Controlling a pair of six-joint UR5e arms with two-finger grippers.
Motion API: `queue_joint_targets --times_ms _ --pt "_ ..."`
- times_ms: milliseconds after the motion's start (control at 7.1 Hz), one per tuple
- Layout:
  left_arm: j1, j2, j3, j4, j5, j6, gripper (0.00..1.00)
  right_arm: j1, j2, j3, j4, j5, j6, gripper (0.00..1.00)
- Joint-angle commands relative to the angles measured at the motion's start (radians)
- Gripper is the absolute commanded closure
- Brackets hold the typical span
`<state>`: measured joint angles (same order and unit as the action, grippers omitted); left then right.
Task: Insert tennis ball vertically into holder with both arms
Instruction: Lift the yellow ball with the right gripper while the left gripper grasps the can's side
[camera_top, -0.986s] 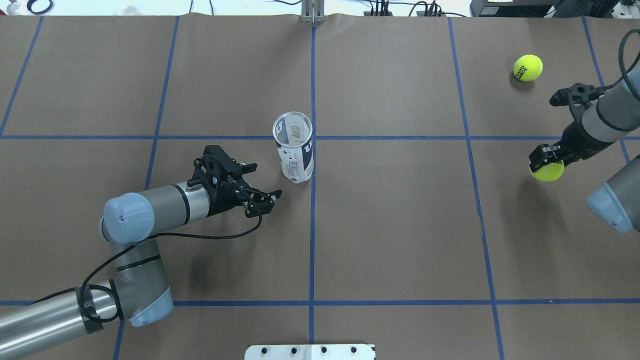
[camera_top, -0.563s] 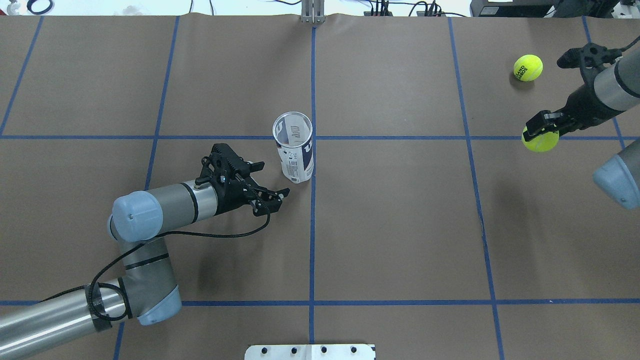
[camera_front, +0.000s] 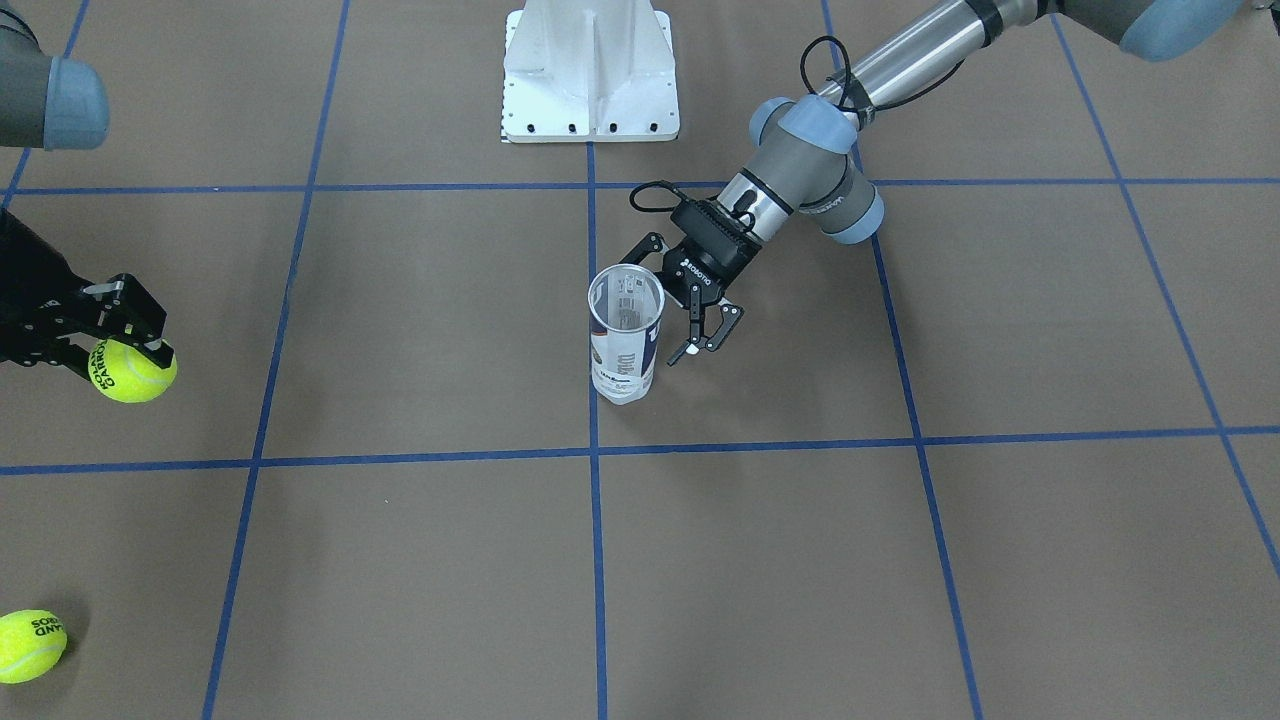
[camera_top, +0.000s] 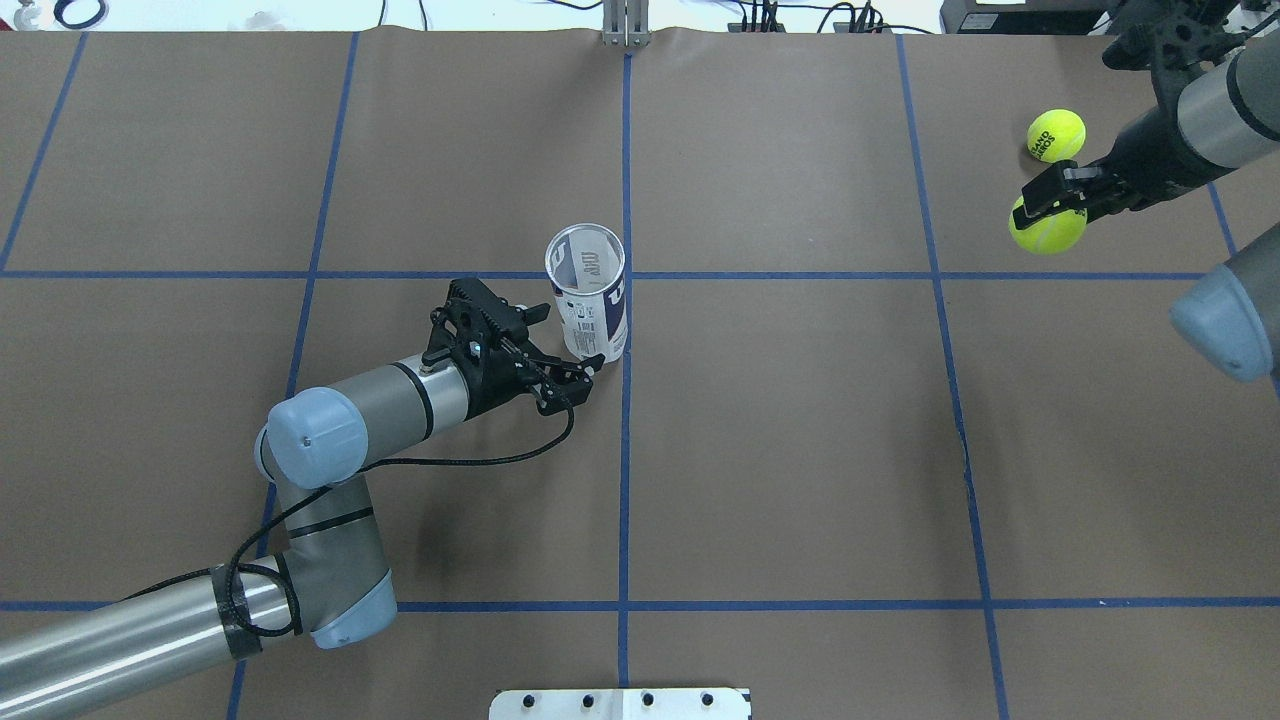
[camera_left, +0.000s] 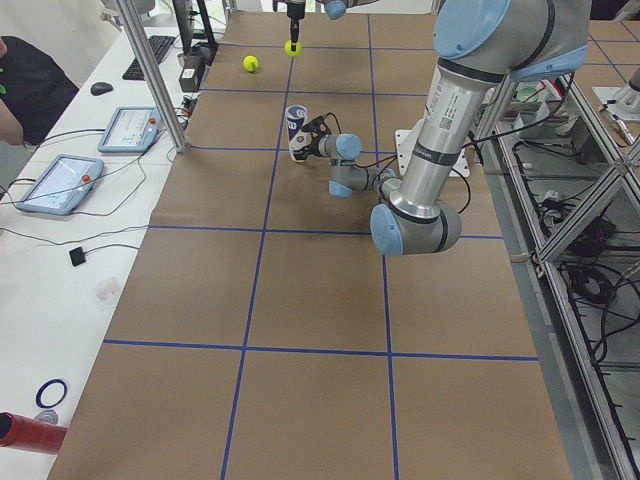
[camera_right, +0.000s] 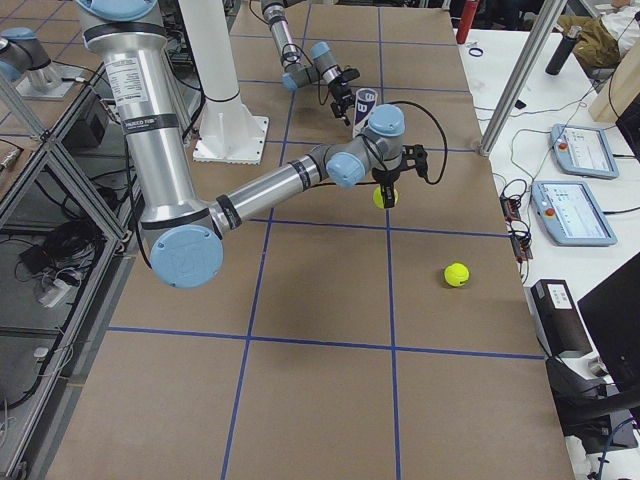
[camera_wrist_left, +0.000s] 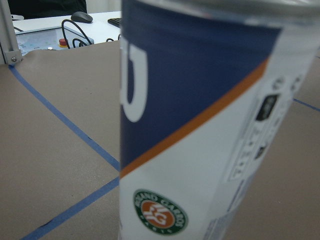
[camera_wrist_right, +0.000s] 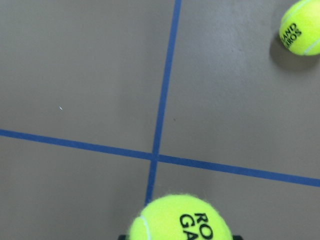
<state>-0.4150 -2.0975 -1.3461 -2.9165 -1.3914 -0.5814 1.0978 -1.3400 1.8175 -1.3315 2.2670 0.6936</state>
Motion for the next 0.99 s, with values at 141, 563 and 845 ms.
queue_joint_targets --times_ms 141,563,845 --pt "0.004 -0.004 0.002 -0.004 0.037 0.0 0.01 0.0 0.016 0.019 -0.002 0.016 0.011 1.0" --pt "0.039 -0.024 0.025 -0.004 0.087 -0.002 0.01 0.0 0.018 0.019 -0.005 0.02 0.011 1.0" --pt "0.039 -0.058 0.054 -0.004 0.087 -0.002 0.01 0.0 0.018 0.019 -0.005 0.02 0.011 1.0"
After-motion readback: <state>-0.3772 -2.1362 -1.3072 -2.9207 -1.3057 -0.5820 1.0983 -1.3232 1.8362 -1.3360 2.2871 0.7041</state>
